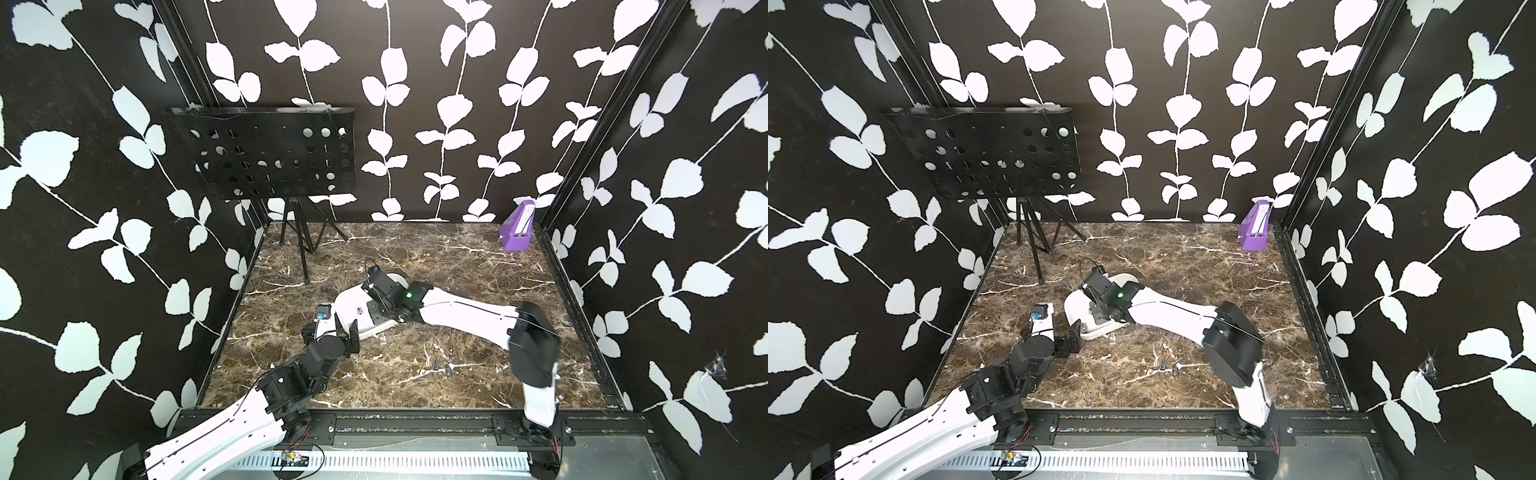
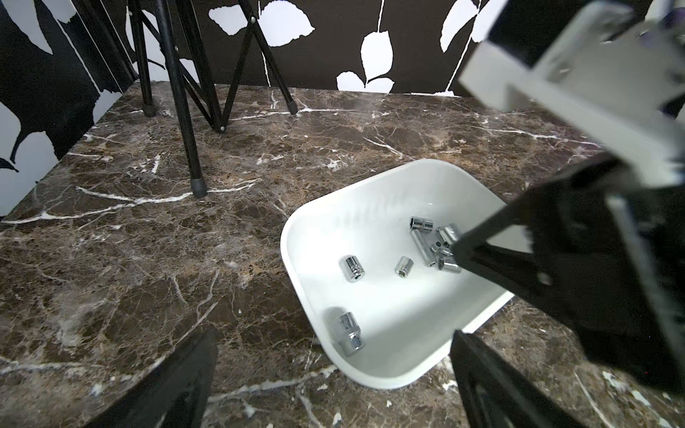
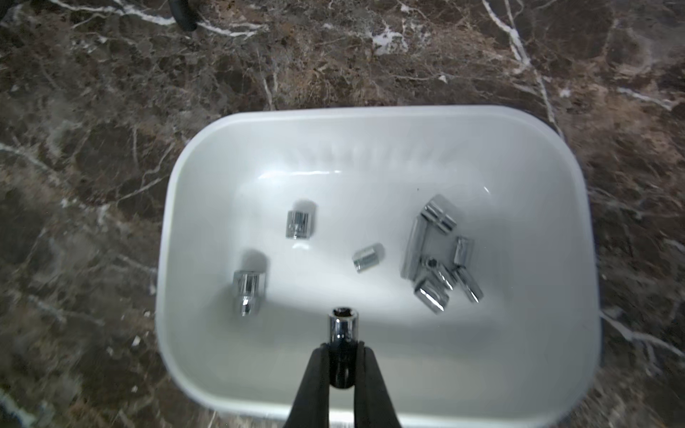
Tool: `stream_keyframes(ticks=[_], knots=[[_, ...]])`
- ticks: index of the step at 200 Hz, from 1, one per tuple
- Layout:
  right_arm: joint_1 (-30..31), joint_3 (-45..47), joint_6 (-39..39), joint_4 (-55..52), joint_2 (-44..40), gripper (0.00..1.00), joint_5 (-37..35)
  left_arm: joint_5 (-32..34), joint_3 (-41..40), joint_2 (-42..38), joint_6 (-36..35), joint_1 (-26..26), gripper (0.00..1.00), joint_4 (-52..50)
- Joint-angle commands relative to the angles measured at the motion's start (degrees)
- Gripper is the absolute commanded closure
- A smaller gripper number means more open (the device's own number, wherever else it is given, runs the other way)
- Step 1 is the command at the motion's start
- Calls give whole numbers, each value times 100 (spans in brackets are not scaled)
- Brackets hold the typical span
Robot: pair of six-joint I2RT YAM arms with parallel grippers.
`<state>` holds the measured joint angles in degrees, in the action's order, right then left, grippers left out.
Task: Put the socket on the desktop into the storage box
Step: Place the socket head in the storage box.
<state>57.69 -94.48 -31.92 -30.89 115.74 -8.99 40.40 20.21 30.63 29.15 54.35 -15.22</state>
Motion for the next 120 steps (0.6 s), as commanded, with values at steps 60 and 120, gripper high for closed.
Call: stream_keyframes(ticks=[60,120], knots=[[-301,246,349,70,-307,65,161,-319,-12,-40,-73,23,1,201],[-253,3182,599,233,-2965,63,-521,-1444,26,588,-338,24,3,902]])
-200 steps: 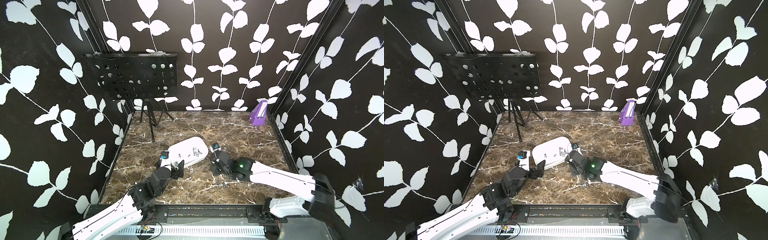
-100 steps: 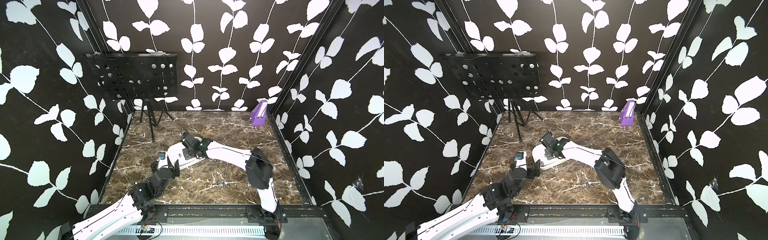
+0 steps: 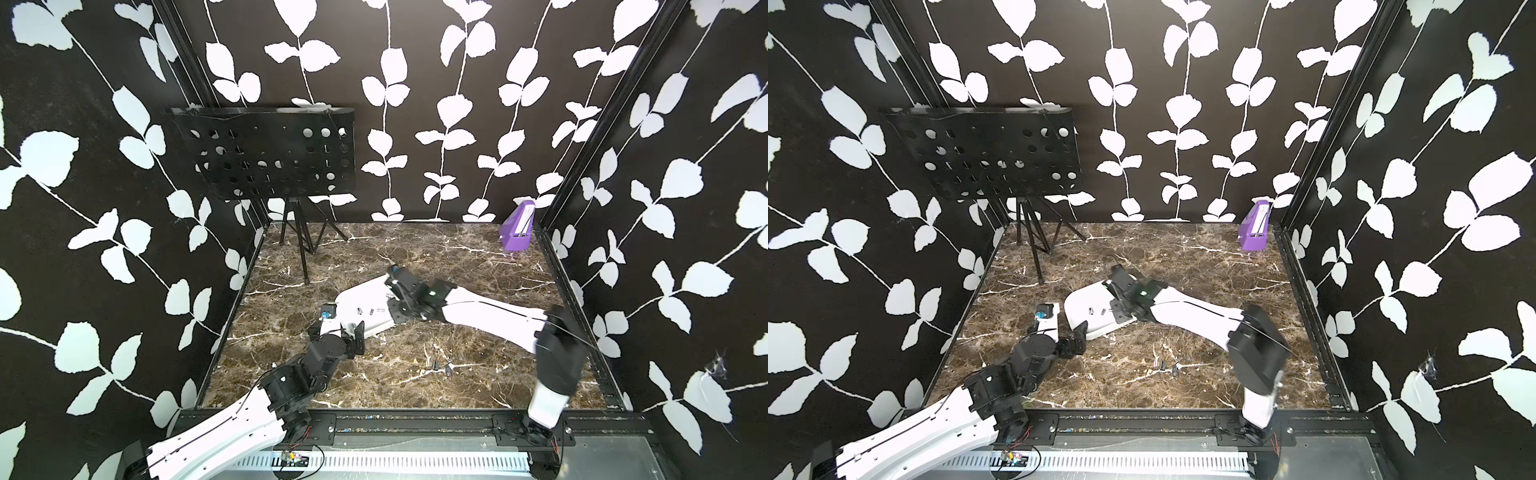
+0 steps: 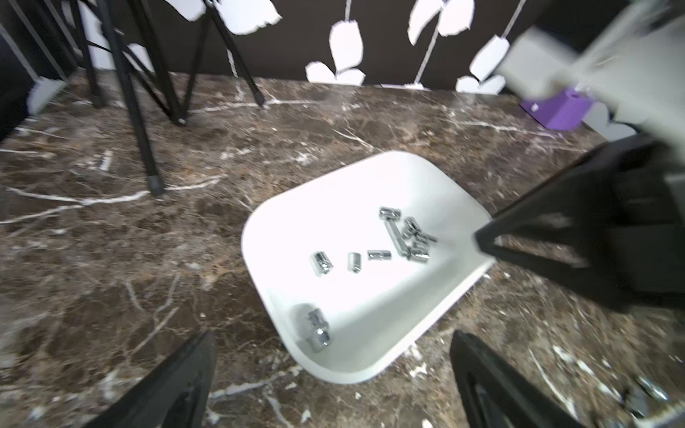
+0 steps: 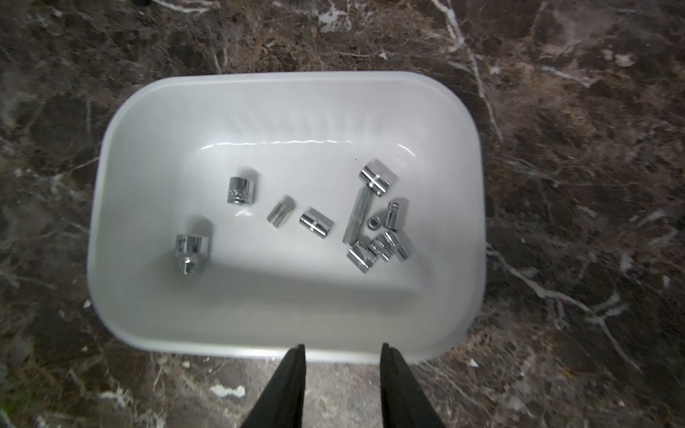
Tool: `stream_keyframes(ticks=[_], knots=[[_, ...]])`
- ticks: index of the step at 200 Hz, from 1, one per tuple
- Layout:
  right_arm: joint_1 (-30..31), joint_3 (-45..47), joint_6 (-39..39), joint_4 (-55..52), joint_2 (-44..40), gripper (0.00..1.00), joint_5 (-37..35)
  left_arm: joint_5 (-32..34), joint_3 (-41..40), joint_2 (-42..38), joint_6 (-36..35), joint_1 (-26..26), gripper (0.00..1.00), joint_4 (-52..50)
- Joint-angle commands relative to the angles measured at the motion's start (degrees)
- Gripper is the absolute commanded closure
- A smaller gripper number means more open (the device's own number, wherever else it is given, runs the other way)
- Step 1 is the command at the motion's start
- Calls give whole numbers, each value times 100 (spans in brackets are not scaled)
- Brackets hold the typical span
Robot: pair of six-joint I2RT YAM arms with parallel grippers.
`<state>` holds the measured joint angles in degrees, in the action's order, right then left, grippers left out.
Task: Put the socket on the desktop into the storage box
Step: Place the socket head in the storage box, then pick up the socket head from the center of the board.
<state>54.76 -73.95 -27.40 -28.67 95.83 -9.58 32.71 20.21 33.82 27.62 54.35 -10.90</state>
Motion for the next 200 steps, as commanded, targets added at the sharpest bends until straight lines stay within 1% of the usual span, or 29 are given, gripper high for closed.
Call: stream_keyframes(ticks=[1,26,49,66,91,114,129,182,200], knots=[[37,1191,143,10,-1034,63,-468,-694,27,280,-190,28,3,481],[47,2444,-45,-134,-2099,62,-804,-1202,162,738,-243,35,4,681],[51,3341,-274,-167,-2805,60,-861,-1501,267,1124,-246,33,5,807],[44,3739,-489,-239,-3049,60,-931,-1642,334,1358,-242,32,5,840],[51,4187,-663,-186,-3179,58,-917,-1871,433,1728,-254,34,5,918],[47,4438,-824,91,-3239,57,-609,-2038,556,2033,-271,34,5,913],[45,4450,-850,54,-3238,57,-604,-2102,614,2179,-264,35,5,906],[44,4447,-796,273,-3086,58,-305,-2257,657,2319,-267,36,4,938],[43,4426,-793,278,-2984,59,-355,-2293,686,2405,-273,32,4,936]])
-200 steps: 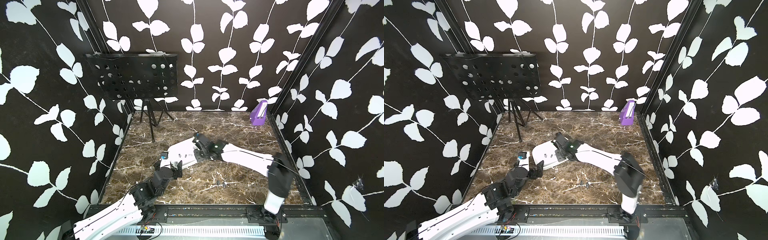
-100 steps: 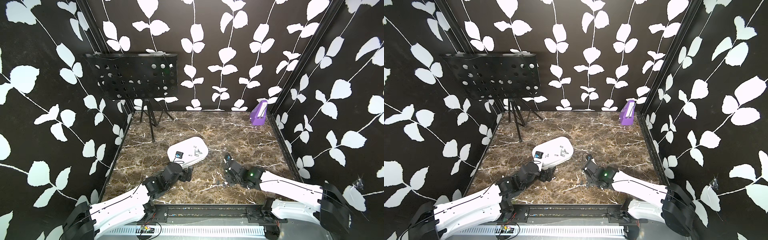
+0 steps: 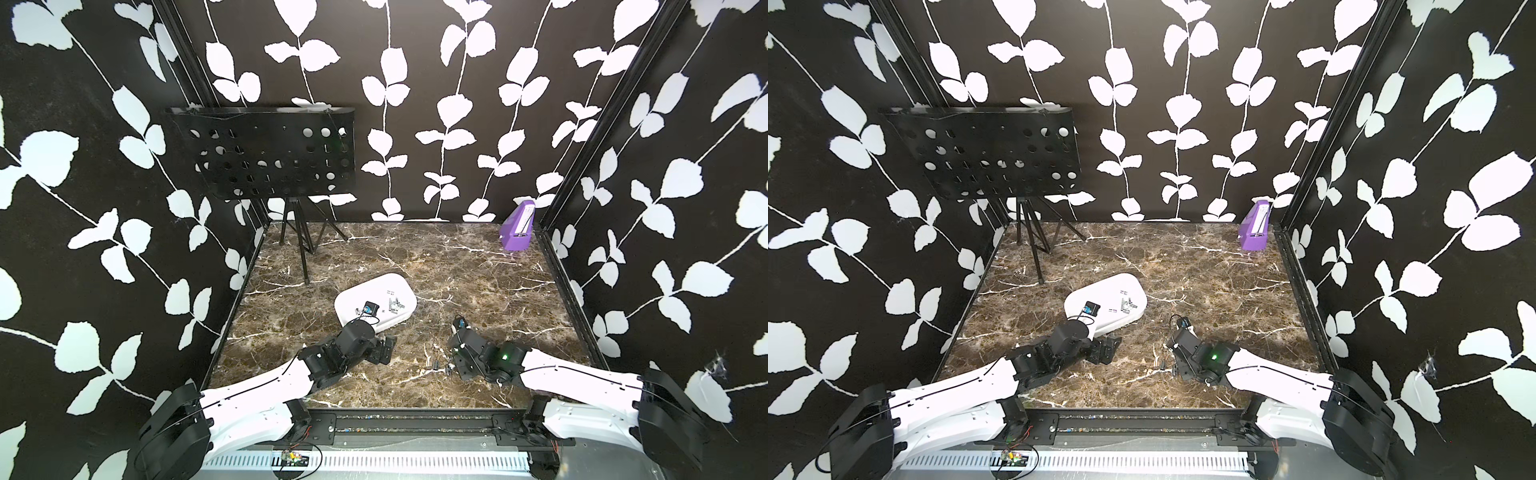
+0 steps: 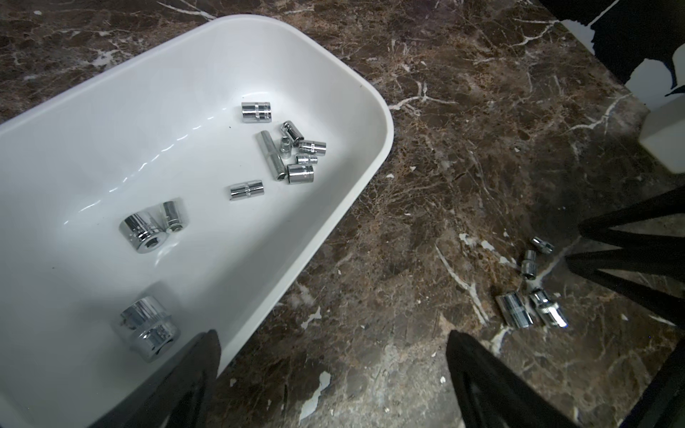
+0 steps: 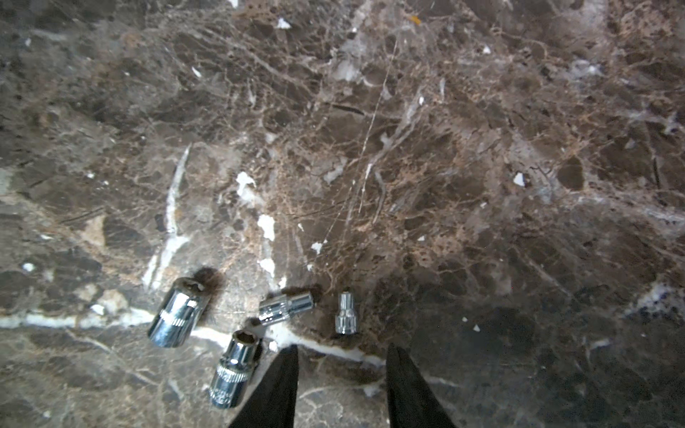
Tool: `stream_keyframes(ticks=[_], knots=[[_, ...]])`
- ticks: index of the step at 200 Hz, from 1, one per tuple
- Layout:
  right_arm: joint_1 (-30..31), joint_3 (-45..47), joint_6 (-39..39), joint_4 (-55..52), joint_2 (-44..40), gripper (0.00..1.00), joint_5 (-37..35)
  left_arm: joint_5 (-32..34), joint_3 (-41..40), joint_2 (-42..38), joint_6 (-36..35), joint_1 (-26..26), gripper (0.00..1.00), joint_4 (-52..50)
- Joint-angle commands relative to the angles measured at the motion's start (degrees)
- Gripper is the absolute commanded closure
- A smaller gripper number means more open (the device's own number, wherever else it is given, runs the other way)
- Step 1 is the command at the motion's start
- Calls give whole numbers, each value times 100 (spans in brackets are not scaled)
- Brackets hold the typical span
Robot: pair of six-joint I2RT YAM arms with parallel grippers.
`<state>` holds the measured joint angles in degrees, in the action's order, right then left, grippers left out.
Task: Put the socket on the desktop into the storage box
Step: Pick up the socket head from the center of the board.
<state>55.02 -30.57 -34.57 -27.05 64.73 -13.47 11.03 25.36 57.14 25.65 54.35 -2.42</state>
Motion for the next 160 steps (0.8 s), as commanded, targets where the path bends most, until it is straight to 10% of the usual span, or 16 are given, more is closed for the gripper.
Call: stream_keyframes(ticks=[1,160], knots=[[17,87,-81,110,136,59,31,-126,170,75,-73,32,4,90],[-115,-134,-203,97,1078,72,-17,-197,201,79,-29,32,4,56]])
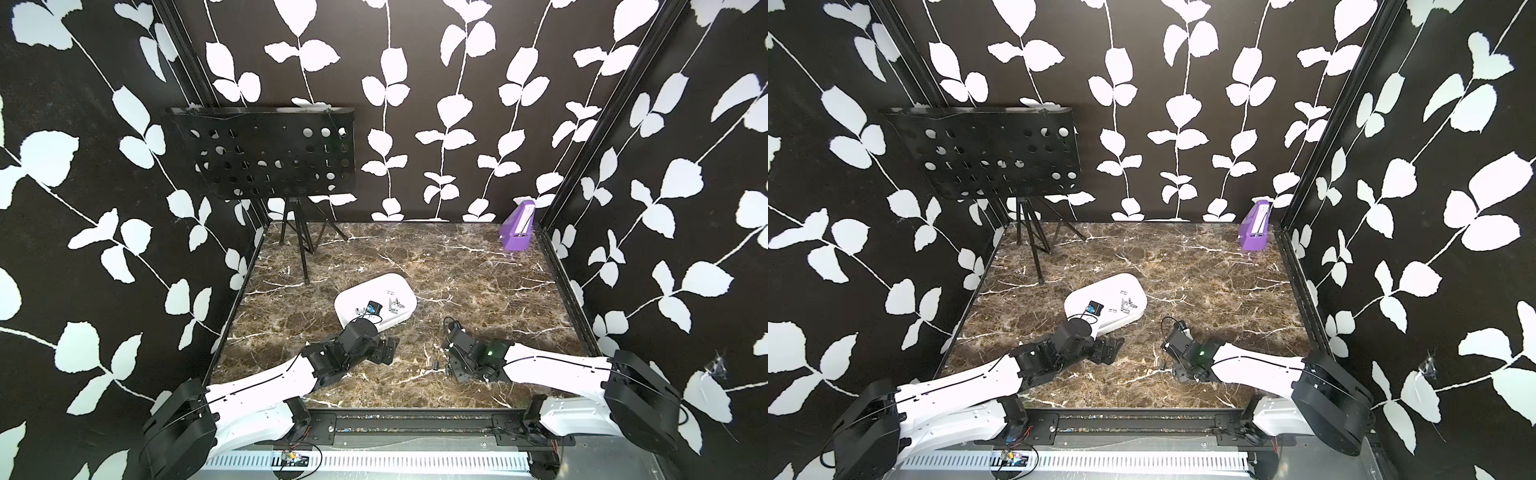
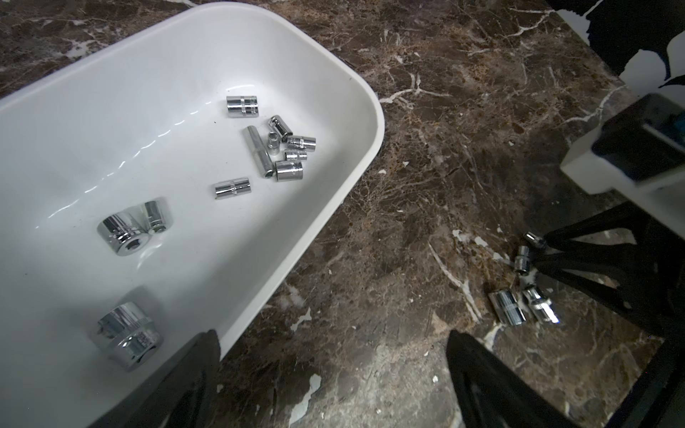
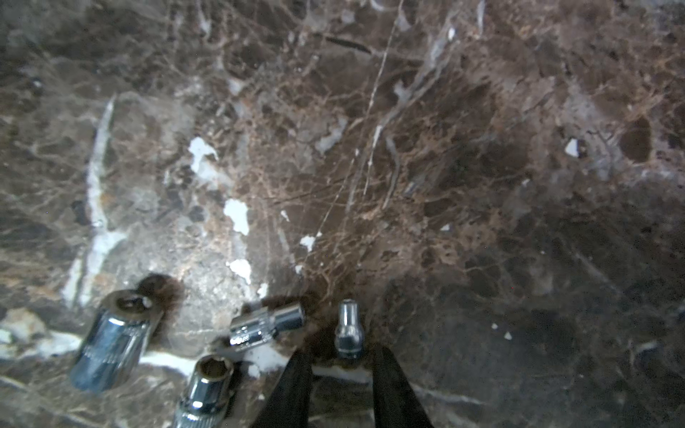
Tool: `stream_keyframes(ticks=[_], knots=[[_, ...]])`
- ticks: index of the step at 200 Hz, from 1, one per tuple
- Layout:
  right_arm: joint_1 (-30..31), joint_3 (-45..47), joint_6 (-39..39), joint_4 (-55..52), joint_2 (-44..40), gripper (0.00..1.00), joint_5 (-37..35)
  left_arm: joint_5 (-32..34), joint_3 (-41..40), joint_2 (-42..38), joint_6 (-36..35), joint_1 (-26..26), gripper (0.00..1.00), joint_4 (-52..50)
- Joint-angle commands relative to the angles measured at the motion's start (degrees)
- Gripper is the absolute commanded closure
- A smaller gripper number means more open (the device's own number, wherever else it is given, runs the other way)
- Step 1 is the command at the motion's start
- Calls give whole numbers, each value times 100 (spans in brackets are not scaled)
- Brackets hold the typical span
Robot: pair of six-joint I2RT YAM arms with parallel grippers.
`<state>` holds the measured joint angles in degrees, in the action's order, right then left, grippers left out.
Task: Put the socket on the desktop into the storage box
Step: Pick up the socket head from the center of the board.
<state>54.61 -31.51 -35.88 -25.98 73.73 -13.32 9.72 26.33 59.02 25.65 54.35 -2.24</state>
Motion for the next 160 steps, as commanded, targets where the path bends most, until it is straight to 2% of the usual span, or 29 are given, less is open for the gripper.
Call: stream_keyframes(ticks=[1,62,160], knots=[[-78,-35,-70,-12,177,73,-36,-66,107,-110,-27,32,4,39],[-163,-31,-82,18,244,77,28,-79,98,-118,-15,35,4,47],[-320,-39,-105,74,419,74,172,-47,48,-204,9,32,4,92]])
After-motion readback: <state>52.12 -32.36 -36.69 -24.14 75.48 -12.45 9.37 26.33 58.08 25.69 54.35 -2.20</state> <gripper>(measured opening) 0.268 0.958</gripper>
